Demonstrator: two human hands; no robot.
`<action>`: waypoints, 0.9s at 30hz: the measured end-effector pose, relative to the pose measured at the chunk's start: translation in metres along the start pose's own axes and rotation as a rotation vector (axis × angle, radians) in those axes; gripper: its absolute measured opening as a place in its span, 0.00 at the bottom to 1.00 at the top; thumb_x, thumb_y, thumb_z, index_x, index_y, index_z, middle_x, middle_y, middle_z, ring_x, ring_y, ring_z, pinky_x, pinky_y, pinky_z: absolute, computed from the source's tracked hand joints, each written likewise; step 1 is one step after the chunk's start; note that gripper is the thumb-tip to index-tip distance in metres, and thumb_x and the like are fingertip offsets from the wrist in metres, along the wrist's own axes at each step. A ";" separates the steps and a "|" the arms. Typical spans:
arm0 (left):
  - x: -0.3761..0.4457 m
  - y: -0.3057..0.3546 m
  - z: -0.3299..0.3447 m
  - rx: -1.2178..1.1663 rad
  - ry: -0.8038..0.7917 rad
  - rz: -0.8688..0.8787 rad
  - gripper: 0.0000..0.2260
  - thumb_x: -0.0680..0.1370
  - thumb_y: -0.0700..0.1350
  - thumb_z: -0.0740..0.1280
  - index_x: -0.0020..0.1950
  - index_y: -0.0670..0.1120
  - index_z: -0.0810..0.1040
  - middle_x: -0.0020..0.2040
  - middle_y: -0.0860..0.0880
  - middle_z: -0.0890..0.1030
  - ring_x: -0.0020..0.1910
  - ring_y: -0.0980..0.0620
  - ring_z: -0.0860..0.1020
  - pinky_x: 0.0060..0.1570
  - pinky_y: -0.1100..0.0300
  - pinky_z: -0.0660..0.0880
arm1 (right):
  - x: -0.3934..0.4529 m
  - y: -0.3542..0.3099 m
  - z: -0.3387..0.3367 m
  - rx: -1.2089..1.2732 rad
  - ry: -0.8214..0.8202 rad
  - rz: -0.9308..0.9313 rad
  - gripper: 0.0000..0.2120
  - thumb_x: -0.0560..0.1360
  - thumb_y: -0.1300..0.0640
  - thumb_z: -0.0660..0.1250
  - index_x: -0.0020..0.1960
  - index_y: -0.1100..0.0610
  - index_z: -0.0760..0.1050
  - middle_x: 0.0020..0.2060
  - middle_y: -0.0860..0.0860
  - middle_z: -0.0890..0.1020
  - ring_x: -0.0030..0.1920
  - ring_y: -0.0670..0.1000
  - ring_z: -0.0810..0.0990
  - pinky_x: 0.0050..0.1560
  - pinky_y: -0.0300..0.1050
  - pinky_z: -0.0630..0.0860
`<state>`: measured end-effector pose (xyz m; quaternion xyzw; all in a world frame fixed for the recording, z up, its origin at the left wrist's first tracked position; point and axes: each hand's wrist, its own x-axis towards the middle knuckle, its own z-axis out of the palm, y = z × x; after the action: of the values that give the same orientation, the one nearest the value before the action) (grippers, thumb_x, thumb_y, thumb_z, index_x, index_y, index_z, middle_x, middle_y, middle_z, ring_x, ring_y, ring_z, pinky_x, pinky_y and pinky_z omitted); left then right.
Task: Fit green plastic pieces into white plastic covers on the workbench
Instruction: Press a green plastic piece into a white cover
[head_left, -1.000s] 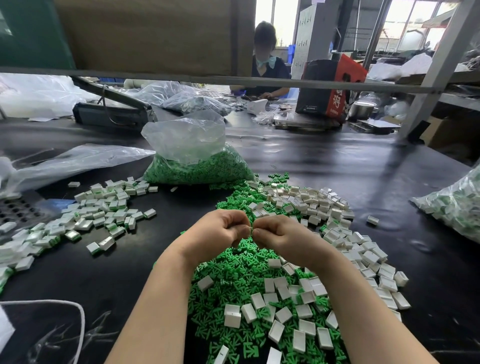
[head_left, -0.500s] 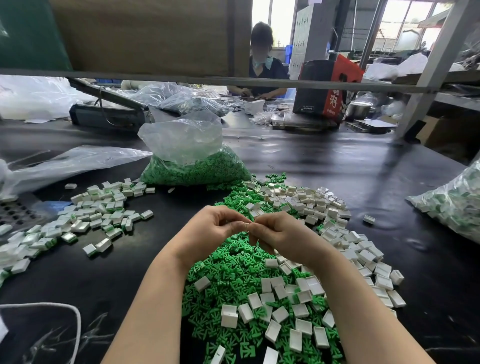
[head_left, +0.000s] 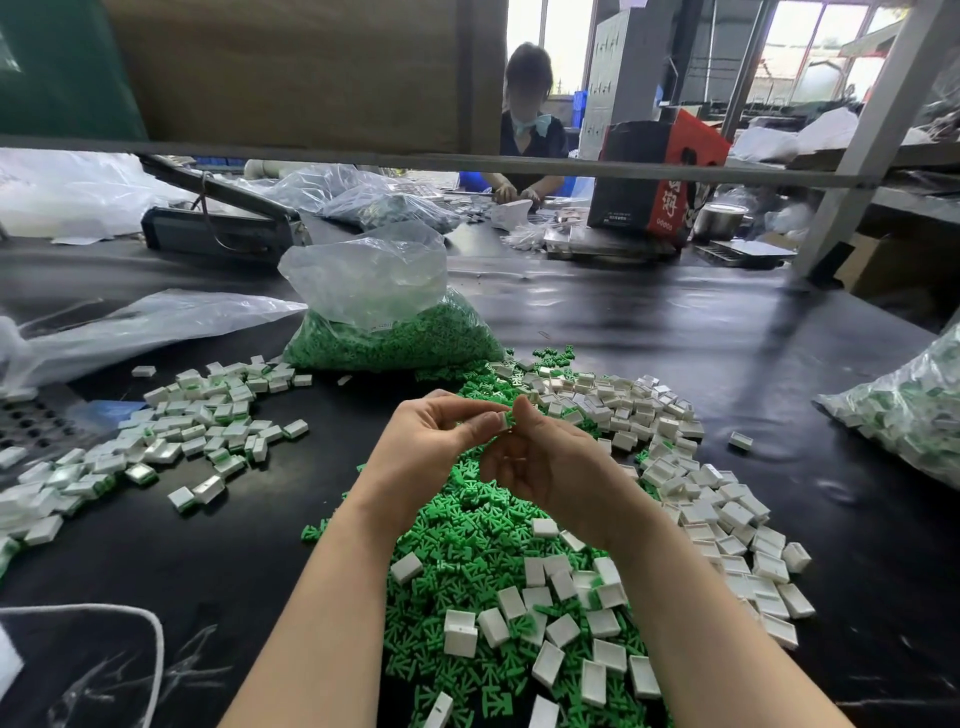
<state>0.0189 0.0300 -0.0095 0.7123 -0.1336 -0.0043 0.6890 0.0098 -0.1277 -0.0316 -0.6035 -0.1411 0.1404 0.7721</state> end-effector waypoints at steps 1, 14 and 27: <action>0.000 0.000 0.001 -0.025 0.002 -0.007 0.06 0.70 0.45 0.73 0.45 0.47 0.87 0.54 0.39 0.80 0.51 0.48 0.82 0.58 0.56 0.77 | 0.001 0.001 0.002 0.057 -0.011 -0.015 0.20 0.76 0.40 0.61 0.52 0.55 0.81 0.36 0.56 0.80 0.36 0.50 0.72 0.38 0.41 0.64; 0.001 0.000 0.004 -0.152 -0.048 0.000 0.05 0.73 0.40 0.71 0.48 0.41 0.83 0.29 0.53 0.81 0.27 0.62 0.77 0.31 0.74 0.70 | 0.004 0.003 0.011 0.429 -0.075 -0.024 0.16 0.77 0.45 0.62 0.45 0.55 0.83 0.36 0.52 0.81 0.38 0.47 0.79 0.43 0.36 0.74; 0.000 0.005 0.004 0.091 -0.017 0.081 0.04 0.70 0.37 0.66 0.40 0.41 0.81 0.27 0.43 0.79 0.28 0.49 0.77 0.34 0.59 0.76 | 0.003 0.004 0.005 0.076 -0.013 -0.058 0.24 0.71 0.45 0.70 0.56 0.63 0.75 0.35 0.52 0.79 0.38 0.48 0.71 0.39 0.38 0.67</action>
<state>0.0170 0.0262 -0.0047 0.7370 -0.1682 0.0235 0.6542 0.0103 -0.1218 -0.0339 -0.5687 -0.1582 0.1272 0.7971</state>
